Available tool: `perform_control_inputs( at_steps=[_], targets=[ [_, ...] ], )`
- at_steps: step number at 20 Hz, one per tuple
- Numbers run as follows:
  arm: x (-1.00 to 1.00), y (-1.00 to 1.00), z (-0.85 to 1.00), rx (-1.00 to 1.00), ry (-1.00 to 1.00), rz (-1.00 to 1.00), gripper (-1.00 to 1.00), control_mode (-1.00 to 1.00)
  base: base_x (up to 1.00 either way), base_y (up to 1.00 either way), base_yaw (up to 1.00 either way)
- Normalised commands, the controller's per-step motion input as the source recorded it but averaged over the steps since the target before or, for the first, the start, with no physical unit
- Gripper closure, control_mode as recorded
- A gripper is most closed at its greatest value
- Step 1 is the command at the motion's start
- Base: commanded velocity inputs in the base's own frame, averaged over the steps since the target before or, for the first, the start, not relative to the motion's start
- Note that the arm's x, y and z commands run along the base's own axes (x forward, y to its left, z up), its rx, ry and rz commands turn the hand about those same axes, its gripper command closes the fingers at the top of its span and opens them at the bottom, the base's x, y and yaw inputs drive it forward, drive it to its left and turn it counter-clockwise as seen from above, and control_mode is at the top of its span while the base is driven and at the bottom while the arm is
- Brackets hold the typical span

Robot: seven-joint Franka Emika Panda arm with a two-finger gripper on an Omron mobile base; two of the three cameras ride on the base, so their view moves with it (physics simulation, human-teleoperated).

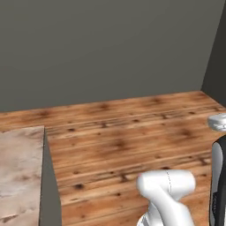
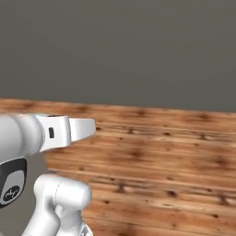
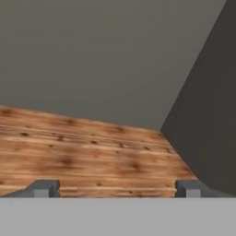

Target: Pick the candle and candle from the dining table and place them in the open cabinet. Close the cabinet after placing the objects.

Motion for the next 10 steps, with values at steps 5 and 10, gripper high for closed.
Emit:
perform_control_inputs(
  at_steps=[5,10],
  targets=[
    [0.0,0.0,0.0,0.0,0.0,0.0,-1.0,1.0,1.0,0.0,0.1],
    [0.0,0.0,0.0,0.0,0.0,0.0,-1.0,1.0,1.0,0.02,0.11]
  ],
)
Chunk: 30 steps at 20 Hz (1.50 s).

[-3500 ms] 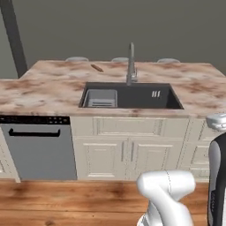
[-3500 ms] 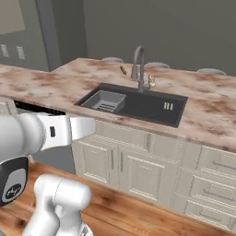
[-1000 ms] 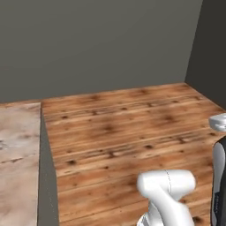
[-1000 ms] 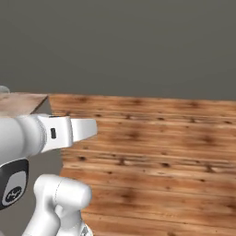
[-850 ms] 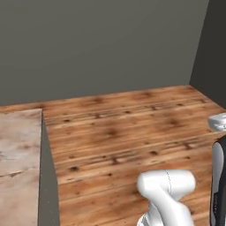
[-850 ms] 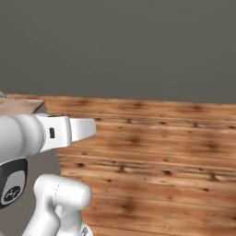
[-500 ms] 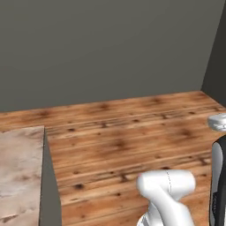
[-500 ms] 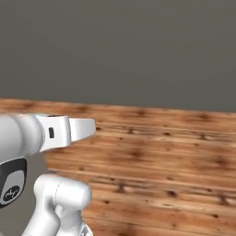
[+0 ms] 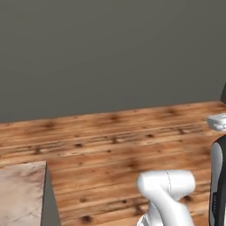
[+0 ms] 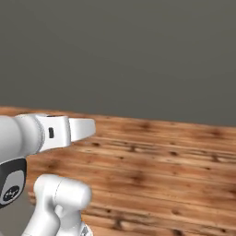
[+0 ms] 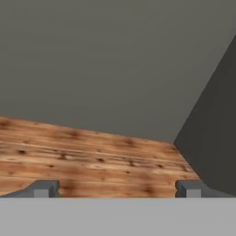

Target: Pick the candle and candle from the dining table and place them in the open cabinet. Close the cabinet after placing the objects.

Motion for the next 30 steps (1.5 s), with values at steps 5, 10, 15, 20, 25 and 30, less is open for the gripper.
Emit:
perform_control_inputs(
  at_steps=[5,10,15,20,25,30],
  targets=[
    [0.0,0.0,0.0,0.0,0.0,0.0,-1.0,1.0,1.0,0.01,0.11],
    [0.0,0.0,0.0,0.0,0.0,0.0,-1.0,1.0,1.0,0.0,0.12],
    [0.0,0.0,0.0,0.0,0.0,0.0,-1.0,1.0,1.0,0.0,0.13],
    [0.0,0.0,0.0,0.0,0.0,0.0,-1.0,1.0,1.0,0.0,0.21],
    [0.0,0.0,0.0,0.0,0.0,0.0,-1.0,1.0,0.86,-0.07,0.71],
    [0.0,0.0,0.0,0.0,0.0,0.0,-1.0,1.0,0.33,-0.04,0.89]
  ],
)
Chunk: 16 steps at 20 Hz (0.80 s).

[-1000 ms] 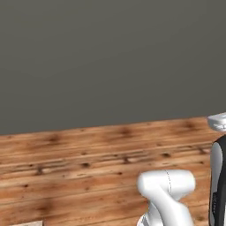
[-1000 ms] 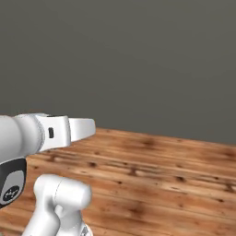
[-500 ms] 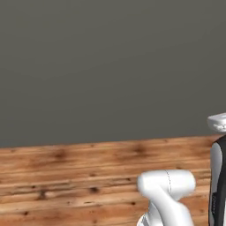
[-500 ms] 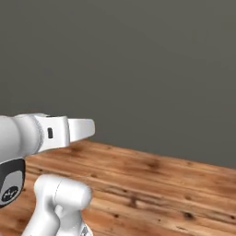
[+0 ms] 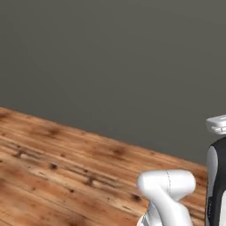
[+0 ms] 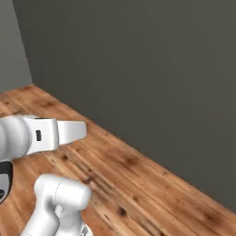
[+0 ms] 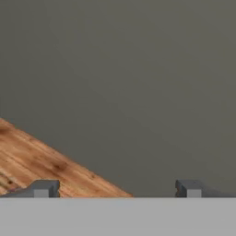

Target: Pick the candle and candle from the dining table and place them in the open cabinet. Close the cabinet after placing the objects.

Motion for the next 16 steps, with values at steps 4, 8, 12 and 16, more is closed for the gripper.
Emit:
perform_control_inputs(
  at_steps=[4,8,12,16],
  targets=[
    [0.0,0.0,0.0,0.0,0.0,0.0,-1.0,1.0,0.1,-0.01,0.93],
    [0.0,0.0,0.0,0.0,0.0,0.0,-1.0,1.0,0.0,0.0,0.93],
    [0.0,0.0,0.0,0.0,0.0,0.0,-1.0,1.0,0.0,0.0,0.93],
    [0.0,0.0,0.0,0.0,0.0,0.0,-1.0,1.0,0.03,0.0,0.92]
  ],
)
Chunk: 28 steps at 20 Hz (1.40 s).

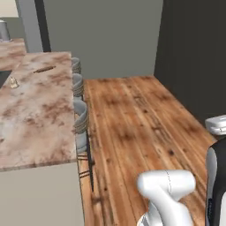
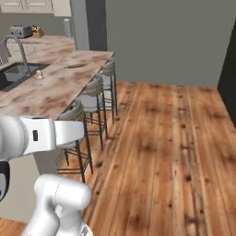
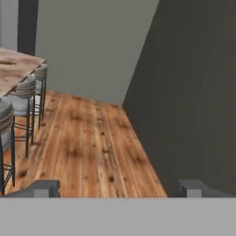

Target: Pick the candle and candle from the dining table and place them in the open cabinet. Close the cabinet after placing the objects.

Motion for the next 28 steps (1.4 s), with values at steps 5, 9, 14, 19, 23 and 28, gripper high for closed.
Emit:
perform_control_inputs(
  at_steps=[5,9,14,19,23,28],
  targets=[
    [0.0,0.0,0.0,0.0,0.0,0.0,-1.0,1.0,0.45,-0.35,0.52],
    [0.0,0.0,0.0,0.0,0.0,0.0,-1.0,1.0,0.24,-0.94,0.19],
    [0.0,0.0,0.0,0.0,0.0,0.0,-1.0,1.0,0.58,-1.0,0.18],
    [0.0,0.0,0.0,0.0,0.0,0.0,-1.0,1.0,1.0,-0.61,0.09],
    [0.0,0.0,0.0,0.0,0.0,0.0,-1.0,1.0,1.0,-0.29,0.14],
    [0.0,0.0,0.0,0.0,0.0,0.0,-1.0,1.0,1.0,-0.16,0.19]
  ],
)
